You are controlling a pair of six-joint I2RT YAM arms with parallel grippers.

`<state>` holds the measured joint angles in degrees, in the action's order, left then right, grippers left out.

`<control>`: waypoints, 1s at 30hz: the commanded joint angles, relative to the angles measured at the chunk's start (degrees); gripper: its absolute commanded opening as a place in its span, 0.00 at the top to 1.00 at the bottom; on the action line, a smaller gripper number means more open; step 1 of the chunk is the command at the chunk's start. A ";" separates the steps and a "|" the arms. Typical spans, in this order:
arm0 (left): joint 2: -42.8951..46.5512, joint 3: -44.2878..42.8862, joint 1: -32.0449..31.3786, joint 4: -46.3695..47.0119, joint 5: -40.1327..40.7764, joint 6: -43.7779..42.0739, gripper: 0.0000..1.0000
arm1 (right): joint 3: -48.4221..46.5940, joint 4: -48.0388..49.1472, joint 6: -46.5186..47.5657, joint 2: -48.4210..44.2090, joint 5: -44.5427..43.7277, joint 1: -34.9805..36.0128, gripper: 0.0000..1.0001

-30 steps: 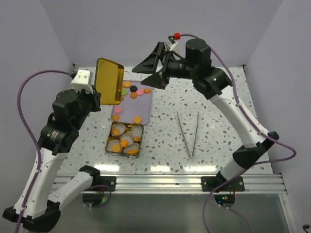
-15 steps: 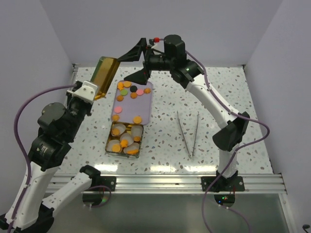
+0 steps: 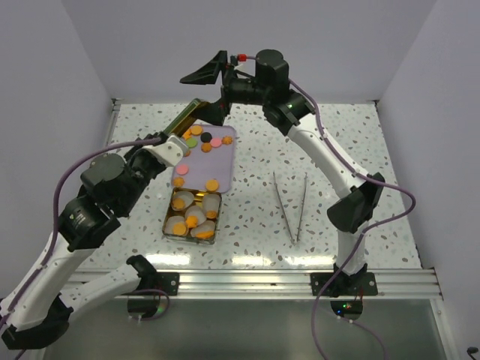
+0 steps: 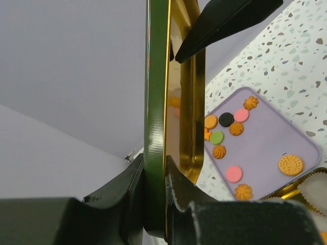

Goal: Pack the cookies

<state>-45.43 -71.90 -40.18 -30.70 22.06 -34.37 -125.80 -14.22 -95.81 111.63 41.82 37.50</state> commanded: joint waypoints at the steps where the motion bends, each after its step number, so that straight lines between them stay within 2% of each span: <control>1: -0.97 -3.51 -3.75 5.91 4.56 -5.53 1.00 | -1.82 -1.77 0.18 0.60 3.09 0.12 0.03; 4: -1.41 -4.30 -5.34 7.49 6.67 -7.73 1.00 | 0.37 -3.18 1.94 -0.53 4.23 0.03 0.13; 6: -1.42 -5.00 -5.69 8.46 7.81 -8.87 1.00 | 3.27 -2.57 2.38 -1.24 4.58 0.12 0.31; 8: -1.33 -5.35 -5.96 8.99 8.34 -9.57 1.00 | 5.47 -2.48 2.91 -2.12 4.76 0.03 0.54; 9: -1.50 -5.79 -6.13 8.99 8.43 -9.75 1.00 | 6.08 -2.74 3.17 -2.47 4.76 0.03 0.71; 12: -1.33 -6.06 -6.05 8.20 9.57 -10.10 1.00 | 7.58 -3.18 3.96 -3.18 4.32 -0.05 0.88; 13: -1.33 -6.06 -6.05 8.20 9.75 -10.10 1.00 | 7.85 -3.18 4.05 -3.26 4.23 0.03 0.90; 16: -1.42 -6.24 -6.05 5.83 9.75 -9.75 0.82 | 8.29 -2.57 3.79 -3.35 3.79 0.03 0.93; 17: -1.42 -6.06 -6.05 4.43 9.66 -9.40 0.65 | 8.11 -2.48 3.61 -3.09 3.70 0.03 0.94; 19: -0.80 -5.19 -6.05 3.63 9.66 -9.31 0.52 | 7.41 -2.22 3.44 -3.00 3.53 0.03 0.95; 20: -0.71 -5.01 -6.05 2.93 9.75 -8.79 0.42 | 7.23 -2.22 3.44 -2.83 3.44 0.03 0.95; 21: -0.36 -4.92 -6.13 2.40 9.84 -8.52 0.38 | 7.06 -2.22 3.52 -2.83 3.35 -0.05 0.96; 22: -0.19 -5.01 -6.05 0.66 9.67 -8.52 0.19 | 7.06 -2.22 3.70 -2.83 3.27 -0.05 0.96; 25: 0.34 -7.37 -6.05 -4.08 8.35 -6.08 0.00 | 7.49 -2.13 4.49 -3.18 2.74 -0.84 0.97; 28: -0.62 -12.46 -6.05 -10.59 8.08 0.07 0.00 | 8.11 -3.18 8.08 -4.32 1.42 -2.42 0.98; 30: -2.81 -17.47 -6.05 -15.07 5.90 4.03 0.00 | 8.64 -7.30 11.85 -6.06 -1.02 -4.00 0.98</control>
<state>-47.22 -81.87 -46.22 -42.57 29.23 -37.80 -118.02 -17.67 -92.73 110.24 44.25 36.38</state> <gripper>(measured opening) 0.998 0.171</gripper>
